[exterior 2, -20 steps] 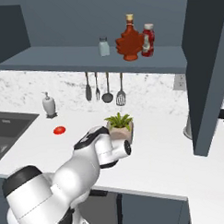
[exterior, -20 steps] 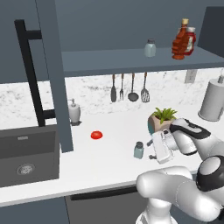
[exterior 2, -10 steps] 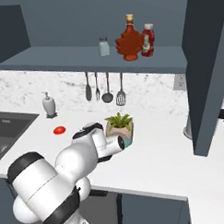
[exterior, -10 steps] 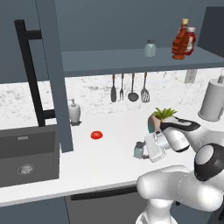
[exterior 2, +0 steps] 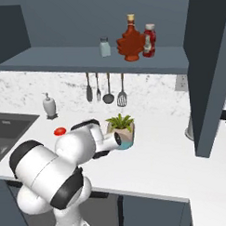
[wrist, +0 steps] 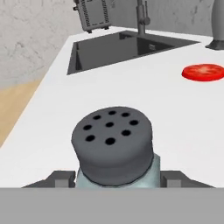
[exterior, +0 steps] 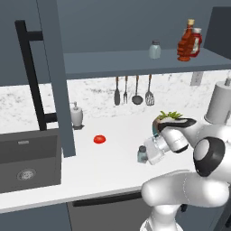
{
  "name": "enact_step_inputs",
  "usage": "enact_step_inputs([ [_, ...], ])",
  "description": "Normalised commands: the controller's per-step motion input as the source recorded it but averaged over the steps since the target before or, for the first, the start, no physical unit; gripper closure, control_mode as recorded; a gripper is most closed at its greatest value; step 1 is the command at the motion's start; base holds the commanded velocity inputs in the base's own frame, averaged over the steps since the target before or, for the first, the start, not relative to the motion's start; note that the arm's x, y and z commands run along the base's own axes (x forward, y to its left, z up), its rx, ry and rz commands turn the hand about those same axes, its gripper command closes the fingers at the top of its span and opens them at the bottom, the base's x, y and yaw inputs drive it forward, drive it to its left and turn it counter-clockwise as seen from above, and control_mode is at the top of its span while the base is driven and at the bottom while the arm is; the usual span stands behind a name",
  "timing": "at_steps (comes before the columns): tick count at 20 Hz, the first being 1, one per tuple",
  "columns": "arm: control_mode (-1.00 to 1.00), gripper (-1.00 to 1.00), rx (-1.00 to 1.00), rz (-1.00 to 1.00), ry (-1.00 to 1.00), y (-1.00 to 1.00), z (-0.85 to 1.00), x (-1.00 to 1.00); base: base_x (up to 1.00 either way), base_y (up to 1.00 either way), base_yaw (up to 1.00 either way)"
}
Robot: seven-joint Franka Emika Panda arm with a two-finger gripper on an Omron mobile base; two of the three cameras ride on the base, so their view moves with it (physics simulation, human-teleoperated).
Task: Put the shaker and condiment bottle from the counter next to their counterparts in the cabinet.
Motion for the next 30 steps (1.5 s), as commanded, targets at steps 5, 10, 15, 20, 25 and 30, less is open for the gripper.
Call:
enact_step_inputs([
  [5,-1.00,1.00,0.02,-0.14,0.11,-0.16,0.77,-0.44,0.00,0.00,0.00],
  [10,-1.00,1.00,0.01,-0.18,0.00,0.00,1.00,-0.49,0.00,0.00,0.00],
  [15,-1.00,1.00,0.00,-0.18,0.00,0.06,0.89,-0.46,0.00,0.00,0.00],
  [20,-1.00,1.00,0.00,-0.27,0.00,0.01,0.86,-0.12,0.00,0.00,0.00],
  [25,-1.00,1.00,0.00,-0.41,0.00,0.00,0.81,0.00,0.00,0.00,0.00],
  [30,-1.00,1.00,0.00,-0.46,-0.06,0.00,0.75,0.00,0.00,0.00,0.00],
])
